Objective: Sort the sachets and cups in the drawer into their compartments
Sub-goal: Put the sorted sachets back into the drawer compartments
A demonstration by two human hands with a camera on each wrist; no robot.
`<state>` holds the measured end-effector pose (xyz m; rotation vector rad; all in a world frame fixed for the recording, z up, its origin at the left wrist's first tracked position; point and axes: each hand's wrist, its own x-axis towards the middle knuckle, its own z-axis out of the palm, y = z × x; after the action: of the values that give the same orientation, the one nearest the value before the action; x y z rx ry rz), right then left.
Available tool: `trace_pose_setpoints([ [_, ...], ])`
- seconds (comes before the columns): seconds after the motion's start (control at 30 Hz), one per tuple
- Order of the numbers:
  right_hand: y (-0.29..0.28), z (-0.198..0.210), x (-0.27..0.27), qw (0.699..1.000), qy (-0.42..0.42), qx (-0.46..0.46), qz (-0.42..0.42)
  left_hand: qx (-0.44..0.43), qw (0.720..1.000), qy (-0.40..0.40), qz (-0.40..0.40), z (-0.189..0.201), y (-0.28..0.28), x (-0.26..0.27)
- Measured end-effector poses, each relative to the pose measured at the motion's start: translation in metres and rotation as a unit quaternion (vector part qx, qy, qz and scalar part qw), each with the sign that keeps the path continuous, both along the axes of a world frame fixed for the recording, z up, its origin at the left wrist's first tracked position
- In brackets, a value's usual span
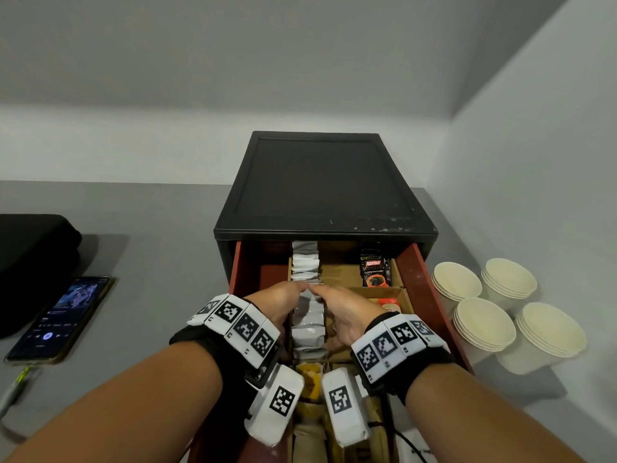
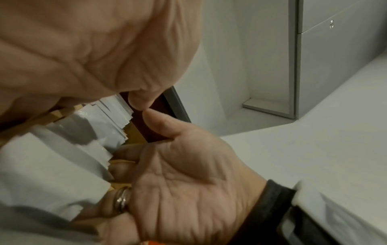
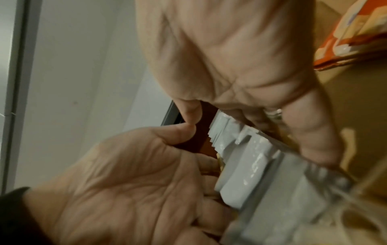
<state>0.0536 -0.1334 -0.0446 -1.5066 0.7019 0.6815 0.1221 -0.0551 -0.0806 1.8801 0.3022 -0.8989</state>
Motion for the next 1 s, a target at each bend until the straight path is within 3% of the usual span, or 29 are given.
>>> trace_pose_setpoints([
  [0.03, -0.004, -0.009, 0.005, 1.000, -0.013, -0.015, 0.016, 0.005, 0.999, 0.035, -0.016, 0.038, 0.012, -0.035],
  [0.07, -0.010, -0.023, 0.011, 1.000, -0.019, -0.013, 0.013, 0.005, 1.000, 0.025, -0.006, 0.047, 0.019, -0.045],
  [0.27, -0.003, -0.025, 0.006, 0.999, -0.030, -0.011, 0.013, -0.020, 0.997, 0.074, 0.019, 0.034, 0.022, -0.044],
  [0.4, -0.005, -0.011, -0.004, 0.995, -0.072, -0.069, 0.018, -0.035, 0.998, 0.053, 0.030, 0.028, 0.024, -0.043],
  [0.5, -0.019, 0.009, -0.014, 0.985, -0.135, -0.100, 0.022, -0.041, 0.999, -0.008, 0.020, 0.029, 0.024, -0.045],
  [0.67, -0.056, 0.050, -0.044, 0.939, -0.295, -0.171, 0.040, -0.043, 0.994, -0.094, -0.047, 0.054, 0.007, -0.049],
  [0.83, -0.095, 0.099, -0.096, 0.880, -0.387, -0.265, -0.077, -0.033, 0.976, -0.163, -0.140, 0.103, -0.020, -0.073],
  [1.0, -0.148, 0.109, -0.139, 0.801, -0.417, -0.368, -0.223, -0.062, 0.948, -0.244, -0.197, 0.125, -0.061, -0.104],
])
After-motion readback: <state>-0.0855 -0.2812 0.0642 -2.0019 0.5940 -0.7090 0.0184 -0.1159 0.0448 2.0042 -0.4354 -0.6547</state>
